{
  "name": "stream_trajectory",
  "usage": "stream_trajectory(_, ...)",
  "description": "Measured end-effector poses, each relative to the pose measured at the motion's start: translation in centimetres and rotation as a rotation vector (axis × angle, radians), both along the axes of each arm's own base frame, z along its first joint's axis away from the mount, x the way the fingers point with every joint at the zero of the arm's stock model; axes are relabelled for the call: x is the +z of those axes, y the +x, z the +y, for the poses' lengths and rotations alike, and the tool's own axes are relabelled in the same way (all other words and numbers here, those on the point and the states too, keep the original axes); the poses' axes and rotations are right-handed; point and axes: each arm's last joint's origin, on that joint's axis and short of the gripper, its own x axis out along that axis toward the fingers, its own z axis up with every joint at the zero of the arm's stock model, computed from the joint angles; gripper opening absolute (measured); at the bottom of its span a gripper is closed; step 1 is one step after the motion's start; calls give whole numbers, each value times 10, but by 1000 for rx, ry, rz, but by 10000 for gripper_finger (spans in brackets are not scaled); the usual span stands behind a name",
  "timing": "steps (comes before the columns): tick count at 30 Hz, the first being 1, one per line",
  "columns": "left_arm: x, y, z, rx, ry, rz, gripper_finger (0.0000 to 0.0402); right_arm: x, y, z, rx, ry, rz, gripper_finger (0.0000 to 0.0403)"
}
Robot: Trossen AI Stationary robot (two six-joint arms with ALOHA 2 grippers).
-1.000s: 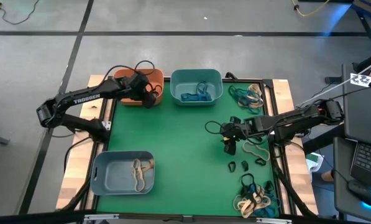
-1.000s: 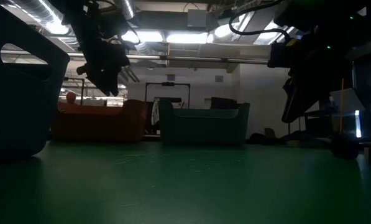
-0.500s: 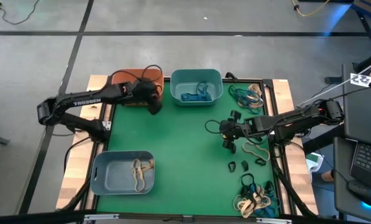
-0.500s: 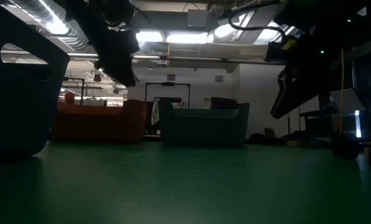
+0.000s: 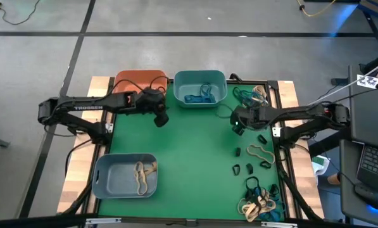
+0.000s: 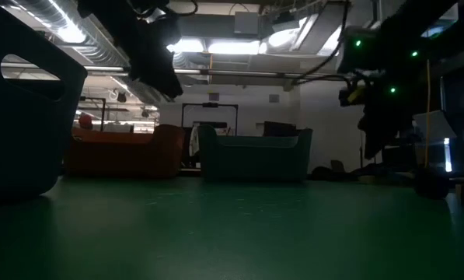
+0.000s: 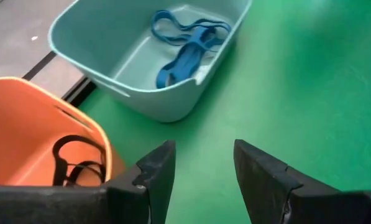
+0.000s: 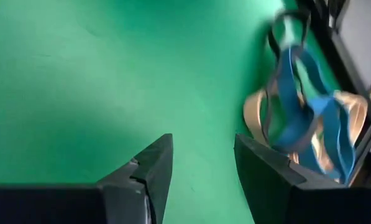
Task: Sort rubber bands into baskets
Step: Put the blue rubber band into the green bin
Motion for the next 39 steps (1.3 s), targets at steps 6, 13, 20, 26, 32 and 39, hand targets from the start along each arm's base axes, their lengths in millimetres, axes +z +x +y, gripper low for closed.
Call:
stream_trajectory(6,0,2,-7,-40,13,7,153,-2,-15,-31,-175,105,16,172)
stream_trajectory(13,1,4,-10,-61,25,-8,148,-3,-30,-53,-306,179,10,172)
stream_trajectory(20,2,5,-10,-58,23,-20,148,-3,-38,-67,-371,175,12,172)
stream_trajectory(26,2,5,-13,-57,14,-25,148,-10,-43,-80,-400,177,46,172)
stream_trajectory(32,2,6,-14,-47,-2,-37,148,-25,-41,-89,-385,259,85,172)
stream_trajectory(39,2,6,-14,-43,-5,-38,148,-36,-40,-90,-352,299,152,104)
